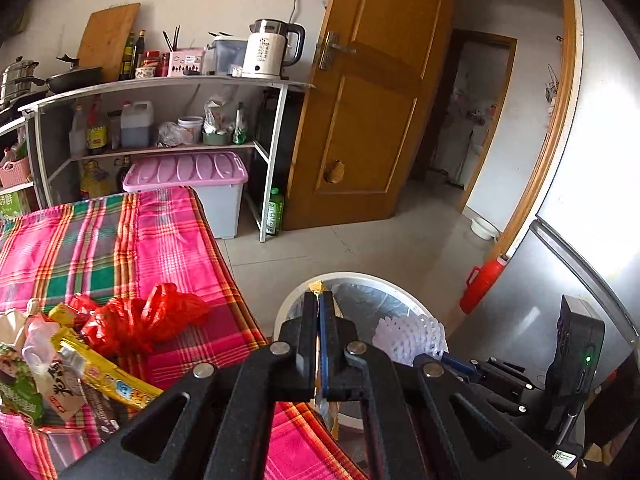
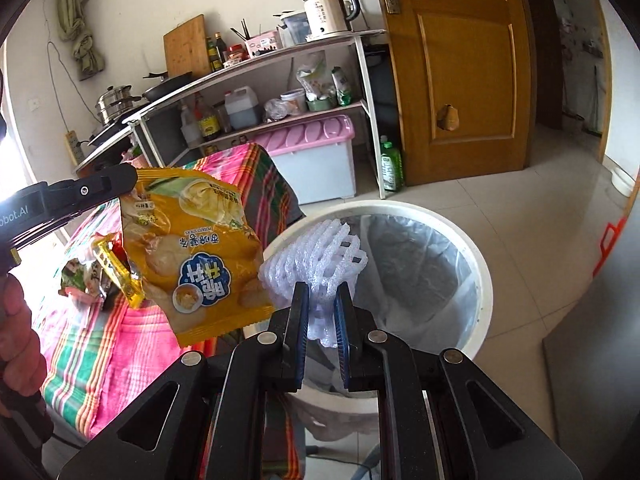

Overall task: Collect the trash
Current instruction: 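Carry the foam net over the white bin and open the right gripper, then return the right tool to the table toward the yellow candy wrapper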

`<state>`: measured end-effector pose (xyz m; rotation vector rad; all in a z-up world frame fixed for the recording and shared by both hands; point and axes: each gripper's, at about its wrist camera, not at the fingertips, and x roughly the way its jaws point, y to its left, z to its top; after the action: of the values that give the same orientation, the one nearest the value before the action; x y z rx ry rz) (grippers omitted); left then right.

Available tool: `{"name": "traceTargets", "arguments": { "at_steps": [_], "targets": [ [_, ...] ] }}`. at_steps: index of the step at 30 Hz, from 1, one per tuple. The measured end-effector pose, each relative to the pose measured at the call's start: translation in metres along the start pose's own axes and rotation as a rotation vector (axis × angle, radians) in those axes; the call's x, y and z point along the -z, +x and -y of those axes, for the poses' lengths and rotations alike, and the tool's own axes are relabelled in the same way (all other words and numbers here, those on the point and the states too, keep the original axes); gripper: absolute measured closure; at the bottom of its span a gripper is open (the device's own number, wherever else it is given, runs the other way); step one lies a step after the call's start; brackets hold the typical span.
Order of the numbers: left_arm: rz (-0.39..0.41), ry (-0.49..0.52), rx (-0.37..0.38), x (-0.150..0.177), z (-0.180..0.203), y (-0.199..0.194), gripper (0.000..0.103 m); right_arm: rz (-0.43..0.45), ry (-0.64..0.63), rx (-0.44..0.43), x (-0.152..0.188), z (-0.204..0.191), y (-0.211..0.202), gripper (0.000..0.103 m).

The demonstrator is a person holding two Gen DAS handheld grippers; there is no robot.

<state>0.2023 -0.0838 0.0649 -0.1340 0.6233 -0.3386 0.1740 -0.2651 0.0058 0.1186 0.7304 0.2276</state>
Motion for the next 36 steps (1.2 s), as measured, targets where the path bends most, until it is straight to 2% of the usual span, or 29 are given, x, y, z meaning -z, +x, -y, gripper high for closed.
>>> {"name": "traceTargets", "arguments": {
  "at_steps": [13, 19, 22, 23, 31, 36],
  "targets": [
    [-0.147, 0.006, 0.018, 0.018, 0.009, 0.063, 0.100, -0.103, 0.033, 0.037, 0.009, 0.025, 0.036, 0.088],
    [-0.189, -0.018, 0.011, 0.026, 0.002, 0.069, 0.095, -0.131, 0.029, 0.052, 0.013, 0.024, 0.044, 0.076],
    [-0.186, -0.021, 0.002, 0.025, -0.002, 0.067, 0.081, -0.123, 0.035, 0.053, 0.012, 0.025, 0.044, 0.059],
    [-0.182, -0.025, 0.004, 0.025, -0.003, 0.066, 0.080, -0.117, 0.035, 0.054, 0.012, 0.024, 0.042, 0.055],
    [-0.120, -0.023, -0.008, 0.023, -0.008, 0.039, 0.080, -0.054, 0.012, 0.063, 0.008, 0.014, 0.016, 0.055],
    [-0.068, -0.023, -0.032, 0.026, -0.015, 0.012, 0.080, -0.002, -0.013, 0.036, 0.003, 0.001, -0.003, 0.055]
  ]
}}
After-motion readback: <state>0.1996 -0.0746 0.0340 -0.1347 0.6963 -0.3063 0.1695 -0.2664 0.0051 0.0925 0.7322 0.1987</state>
